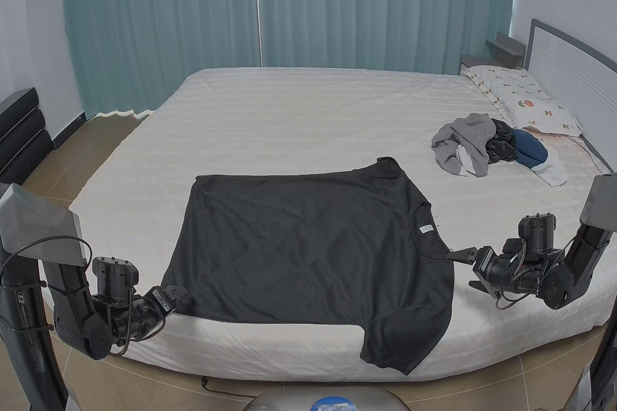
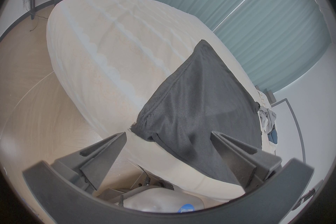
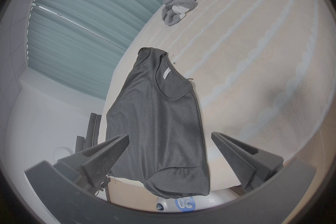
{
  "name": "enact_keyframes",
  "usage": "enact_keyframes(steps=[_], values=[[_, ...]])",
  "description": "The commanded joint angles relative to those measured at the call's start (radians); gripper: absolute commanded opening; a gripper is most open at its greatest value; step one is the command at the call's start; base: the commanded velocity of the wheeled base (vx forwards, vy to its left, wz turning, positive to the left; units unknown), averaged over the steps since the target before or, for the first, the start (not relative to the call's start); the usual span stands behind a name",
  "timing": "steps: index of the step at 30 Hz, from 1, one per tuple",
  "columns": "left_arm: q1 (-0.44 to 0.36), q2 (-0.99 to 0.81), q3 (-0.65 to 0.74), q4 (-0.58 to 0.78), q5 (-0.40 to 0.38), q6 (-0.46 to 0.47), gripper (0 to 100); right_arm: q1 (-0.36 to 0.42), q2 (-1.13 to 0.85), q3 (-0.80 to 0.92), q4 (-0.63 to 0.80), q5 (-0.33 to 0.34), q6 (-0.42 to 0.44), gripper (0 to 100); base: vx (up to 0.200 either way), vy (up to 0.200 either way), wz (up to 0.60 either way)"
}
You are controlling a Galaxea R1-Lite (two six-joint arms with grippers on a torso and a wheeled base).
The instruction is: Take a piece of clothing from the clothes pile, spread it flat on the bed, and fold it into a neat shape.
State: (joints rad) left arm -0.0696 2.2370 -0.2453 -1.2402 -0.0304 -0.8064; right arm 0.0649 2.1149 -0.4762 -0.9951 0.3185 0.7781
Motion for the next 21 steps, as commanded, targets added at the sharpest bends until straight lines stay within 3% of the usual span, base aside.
enact_keyframes(steps=[1, 2, 6, 11, 16, 21], values=[[0.020, 0.044, -0.022, -0.004, 0.000, 0.000, 100, 0.000, 0.002, -0.001, 0.000, 0.001, 0.000, 100, 0.000, 0.000, 0.00], [0.024, 0.042, -0.025, -0.004, 0.000, 0.000, 0, 0.000, 0.004, -0.001, 0.000, 0.001, 0.000, 100, 0.000, 0.000, 0.00], [0.025, 0.035, -0.012, 0.002, 0.003, 0.007, 0, 0.000, 0.010, 0.001, 0.000, 0.001, 0.000, 100, 0.000, 0.000, 0.00], [0.033, 0.018, 0.027, 0.015, 0.006, 0.098, 0, -0.007, 0.007, 0.001, 0.001, -0.001, -0.003, 100, 0.000, 0.000, 0.00], [0.031, 0.009, 0.035, 0.013, 0.053, 0.128, 0, -0.008, 0.007, 0.001, 0.009, -0.003, -0.008, 100, 0.000, 0.000, 0.00], [0.028, 0.007, 0.041, 0.004, 0.066, 0.154, 0, -0.008, 0.037, 0.004, 0.013, -0.030, -0.054, 100, 0.000, 0.000, 0.00]])
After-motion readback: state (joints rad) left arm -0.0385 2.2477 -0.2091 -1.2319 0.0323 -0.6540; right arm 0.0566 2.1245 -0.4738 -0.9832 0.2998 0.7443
